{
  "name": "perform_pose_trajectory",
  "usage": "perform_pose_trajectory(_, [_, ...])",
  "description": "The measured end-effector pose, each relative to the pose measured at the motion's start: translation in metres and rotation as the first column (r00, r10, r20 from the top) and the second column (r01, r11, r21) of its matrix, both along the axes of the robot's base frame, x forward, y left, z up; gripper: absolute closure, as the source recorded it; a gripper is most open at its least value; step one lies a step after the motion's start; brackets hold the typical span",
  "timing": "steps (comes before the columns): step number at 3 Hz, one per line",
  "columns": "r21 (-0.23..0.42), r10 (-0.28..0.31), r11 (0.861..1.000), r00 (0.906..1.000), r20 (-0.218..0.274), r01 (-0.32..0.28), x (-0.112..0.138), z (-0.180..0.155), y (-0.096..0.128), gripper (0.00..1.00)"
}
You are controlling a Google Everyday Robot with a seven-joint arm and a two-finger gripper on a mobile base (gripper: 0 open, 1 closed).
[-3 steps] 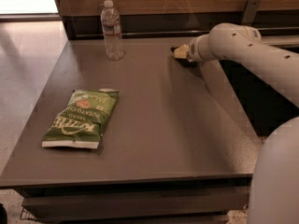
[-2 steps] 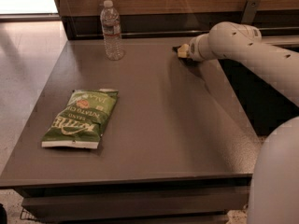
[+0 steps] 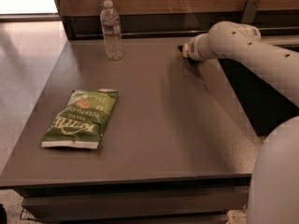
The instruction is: Pick rxbar chocolate
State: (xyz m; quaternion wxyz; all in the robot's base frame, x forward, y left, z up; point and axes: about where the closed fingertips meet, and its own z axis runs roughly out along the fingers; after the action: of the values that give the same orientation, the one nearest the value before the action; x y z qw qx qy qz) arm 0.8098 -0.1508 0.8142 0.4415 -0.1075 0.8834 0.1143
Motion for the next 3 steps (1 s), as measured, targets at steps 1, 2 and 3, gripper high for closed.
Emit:
perform_pose_trajectory(1, [0.000, 0.000, 1.000, 1.0000, 0.000, 0.000, 0.0000, 0.0010, 0.0001, 1.00])
perform_pose_trajectory(2, [0.000, 0.000, 1.000, 1.0000, 0.000, 0.000, 0.0000, 0.0011, 0.0001, 1.00])
perform_pose_trajectory(3, [0.000, 0.000, 1.000, 1.0000, 0.000, 0.000, 0.0000, 0.0011, 0.0001, 1.00])
